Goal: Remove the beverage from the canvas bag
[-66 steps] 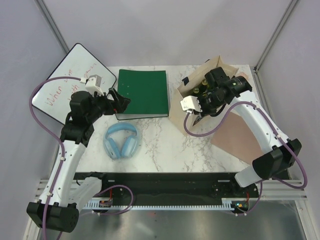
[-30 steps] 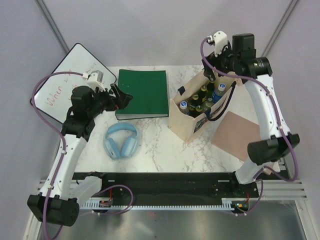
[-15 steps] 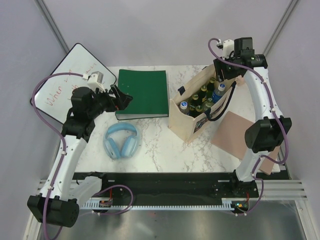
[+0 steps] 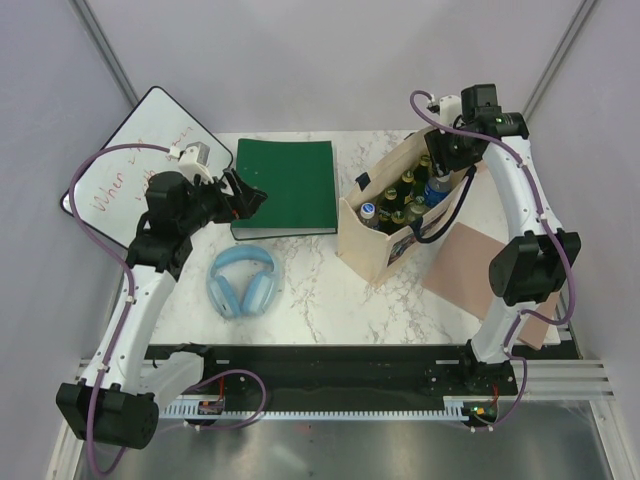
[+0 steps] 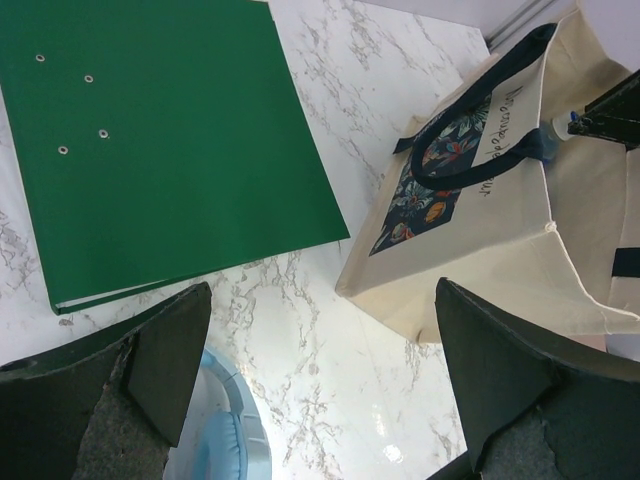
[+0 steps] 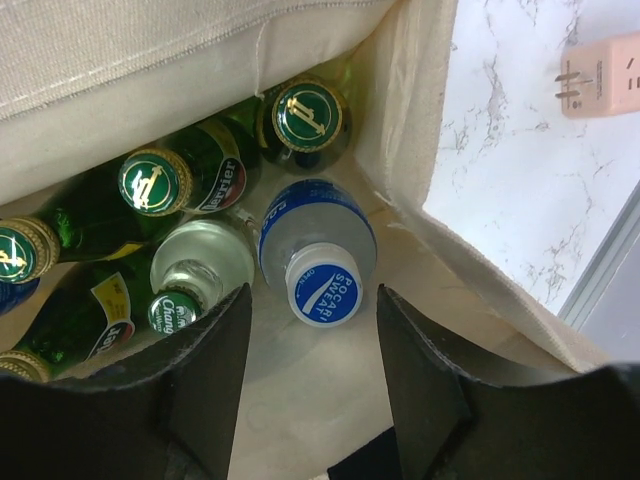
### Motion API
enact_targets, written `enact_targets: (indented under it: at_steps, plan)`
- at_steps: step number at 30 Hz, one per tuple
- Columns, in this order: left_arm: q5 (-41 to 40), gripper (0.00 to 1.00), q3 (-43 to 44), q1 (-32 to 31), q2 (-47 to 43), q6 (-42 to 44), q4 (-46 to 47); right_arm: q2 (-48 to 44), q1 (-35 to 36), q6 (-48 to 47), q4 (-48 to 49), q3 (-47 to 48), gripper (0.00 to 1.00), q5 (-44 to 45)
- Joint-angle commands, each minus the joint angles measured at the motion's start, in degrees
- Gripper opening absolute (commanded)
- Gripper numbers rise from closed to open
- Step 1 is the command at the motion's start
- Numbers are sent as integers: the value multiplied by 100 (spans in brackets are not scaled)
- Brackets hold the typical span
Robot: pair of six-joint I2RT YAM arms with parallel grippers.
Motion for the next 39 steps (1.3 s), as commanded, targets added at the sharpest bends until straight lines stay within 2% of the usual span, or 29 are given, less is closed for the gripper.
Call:
enact_targets:
  at_steps: [1, 10, 13, 16, 17, 18, 19, 22, 29, 34, 39]
  plan:
    - [194, 100, 36, 4, -74, -174, 244, 136, 12, -78, -215, -73, 59, 70]
    - [185, 100, 19, -5, -91, -191, 244, 452, 12, -131, -277, 111, 58, 131]
    - [185, 100, 10, -5, -118, -200, 244, 584, 12, -148, -286, 260, 53, 157]
    - [177, 100, -16, 4, -127, -209, 235, 628, 12, -201, -312, 305, 36, 122]
    - [185, 100, -16, 4, -144, -209, 244, 602, 12, -218, -312, 322, 25, 87]
    - [177, 100, -16, -5, -144, -218, 244, 576, 3, -279, -312, 340, 21, 61]
    - [177, 100, -16, -5, -144, -226, 244, 506, 12, -315, -321, 418, 11, 43]
    - [203, 100, 28, -5, -118, -235, 244, 331, 3, -499, -391, 725, 1, 8]
    - [308, 100, 142, -5, 14, -270, 288, -223, -102, -843, -435, 1508, 0, -290]
    - [422, 100, 168, -5, 84, -341, 367, -373, -243, -659, -427, 2403, 0, -589]
    - [484, 100, 142, -5, 93, -376, 437, -619, -375, -404, -59, 2765, 0, -686]
